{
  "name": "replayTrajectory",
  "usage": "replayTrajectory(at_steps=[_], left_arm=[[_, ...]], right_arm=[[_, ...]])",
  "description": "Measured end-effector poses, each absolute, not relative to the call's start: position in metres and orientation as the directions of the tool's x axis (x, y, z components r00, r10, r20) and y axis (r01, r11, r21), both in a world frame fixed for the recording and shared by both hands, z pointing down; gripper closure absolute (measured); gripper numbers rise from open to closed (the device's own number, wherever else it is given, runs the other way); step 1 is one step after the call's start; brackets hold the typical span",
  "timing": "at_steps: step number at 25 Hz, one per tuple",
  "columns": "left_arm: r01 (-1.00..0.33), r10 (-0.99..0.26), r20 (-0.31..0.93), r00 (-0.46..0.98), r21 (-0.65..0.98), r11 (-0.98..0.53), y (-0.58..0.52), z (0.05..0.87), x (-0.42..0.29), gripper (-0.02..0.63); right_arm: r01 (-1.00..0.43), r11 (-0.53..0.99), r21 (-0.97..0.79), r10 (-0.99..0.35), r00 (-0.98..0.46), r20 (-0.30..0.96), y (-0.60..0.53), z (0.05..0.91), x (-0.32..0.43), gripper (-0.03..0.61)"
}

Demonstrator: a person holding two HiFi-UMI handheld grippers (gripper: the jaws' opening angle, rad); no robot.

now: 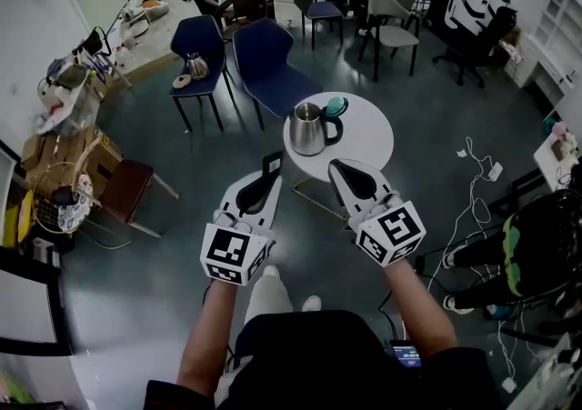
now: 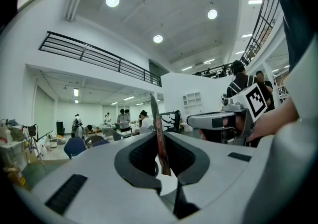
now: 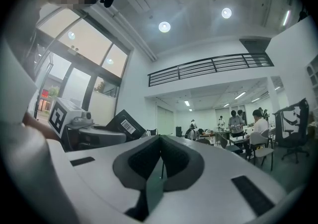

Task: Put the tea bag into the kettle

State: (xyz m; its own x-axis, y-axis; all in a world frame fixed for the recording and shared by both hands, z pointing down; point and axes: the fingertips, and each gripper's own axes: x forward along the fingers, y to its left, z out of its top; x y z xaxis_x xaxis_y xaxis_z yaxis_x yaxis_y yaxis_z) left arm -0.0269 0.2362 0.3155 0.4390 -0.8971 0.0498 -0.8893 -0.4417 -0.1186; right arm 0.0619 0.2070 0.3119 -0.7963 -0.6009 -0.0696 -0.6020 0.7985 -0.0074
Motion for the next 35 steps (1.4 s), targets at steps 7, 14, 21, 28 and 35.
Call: replayTrajectory(at_steps=[7, 14, 21, 28, 35], left_arm=[[-0.892, -0.898, 0.065, 0.436, -0.105, -0.441, 0.220, 0.324, -0.037, 0.577], [-0.892, -0.895, 0.076, 0.440, -0.077, -0.446, 0.193, 0.342, -0.043, 0.577], [-0.892, -0.891, 0.085, 0.445, -0.045, -0.450, 0.152, 0.352, -0.057, 0.577], [-0.890, -0.888, 0.077, 0.454, -0.011, -0.456, 0.102, 0.355, -0.074, 0.577], [-0.882, -0.882, 0.060, 0.468, -0.042, -0.470, 0.046, 0.347, -0.090, 0.577]], right_arm=[[-0.602, 0.799, -0.013, -0.601, -0.797, -0.060, 0.188, 0.317, 0.051, 0.560], [-0.587, 0.809, -0.029, -0.587, -0.807, -0.055, 0.165, 0.326, 0.042, 0.560], [-0.589, 0.807, -0.029, -0.590, -0.806, -0.037, 0.125, 0.334, 0.029, 0.560], [-0.589, 0.808, -0.032, -0.590, -0.807, -0.038, 0.074, 0.339, 0.012, 0.560], [-0.607, 0.794, -0.042, -0.608, -0.793, -0.037, 0.017, 0.338, -0.003, 0.560]])
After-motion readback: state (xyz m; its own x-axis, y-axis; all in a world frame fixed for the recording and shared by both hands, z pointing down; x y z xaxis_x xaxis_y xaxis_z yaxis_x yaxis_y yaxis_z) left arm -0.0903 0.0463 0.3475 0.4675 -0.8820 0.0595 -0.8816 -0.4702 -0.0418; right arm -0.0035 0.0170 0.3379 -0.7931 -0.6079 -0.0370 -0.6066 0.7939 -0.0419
